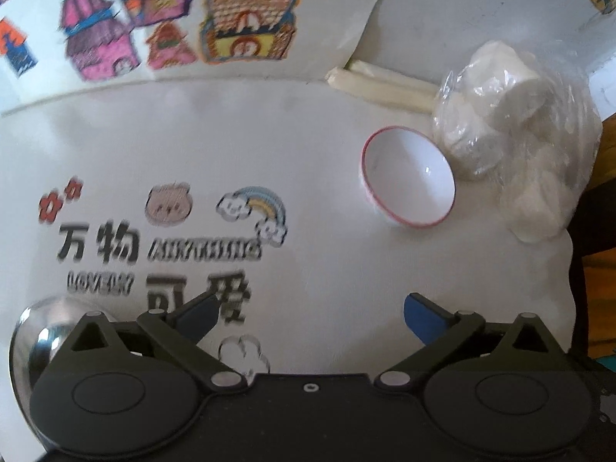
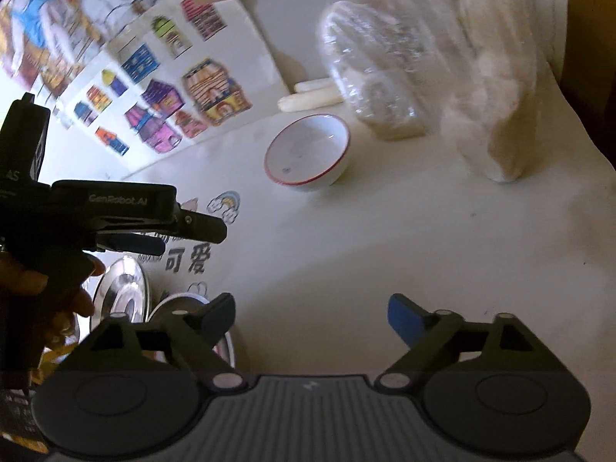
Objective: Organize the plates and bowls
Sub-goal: 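Close the left gripper on the second white bowl while the right gripper grips it too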
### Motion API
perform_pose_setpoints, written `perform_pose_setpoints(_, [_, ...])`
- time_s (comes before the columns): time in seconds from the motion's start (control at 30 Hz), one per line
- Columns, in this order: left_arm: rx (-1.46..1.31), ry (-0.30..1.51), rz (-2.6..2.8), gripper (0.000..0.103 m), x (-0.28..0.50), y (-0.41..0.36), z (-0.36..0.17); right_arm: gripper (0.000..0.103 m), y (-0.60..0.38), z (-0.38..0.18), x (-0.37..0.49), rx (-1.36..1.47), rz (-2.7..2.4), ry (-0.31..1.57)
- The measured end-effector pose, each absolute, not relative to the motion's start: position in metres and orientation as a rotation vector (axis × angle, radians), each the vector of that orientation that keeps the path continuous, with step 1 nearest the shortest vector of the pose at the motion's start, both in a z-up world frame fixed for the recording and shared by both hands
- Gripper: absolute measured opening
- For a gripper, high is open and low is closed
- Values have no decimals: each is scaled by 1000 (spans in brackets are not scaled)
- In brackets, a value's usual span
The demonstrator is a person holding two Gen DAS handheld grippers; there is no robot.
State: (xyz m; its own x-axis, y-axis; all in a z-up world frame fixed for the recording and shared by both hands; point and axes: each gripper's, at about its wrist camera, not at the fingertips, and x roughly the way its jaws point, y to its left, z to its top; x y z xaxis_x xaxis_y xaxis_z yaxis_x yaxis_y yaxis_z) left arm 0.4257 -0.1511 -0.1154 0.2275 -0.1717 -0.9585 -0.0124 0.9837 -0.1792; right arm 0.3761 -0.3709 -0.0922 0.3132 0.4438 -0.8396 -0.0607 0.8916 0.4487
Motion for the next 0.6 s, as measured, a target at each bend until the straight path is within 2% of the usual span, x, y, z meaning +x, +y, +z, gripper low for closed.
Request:
perform_pose_setpoints(0.1, [-129, 1315, -114, 102, 439, -160, -116, 103, -378, -97, 385, 389, 333, 1208])
perform_pose_setpoints(0.6, [-26, 1294, -106, 102, 497, -179, -130, 103, -393, -127, 444, 506, 214, 1212])
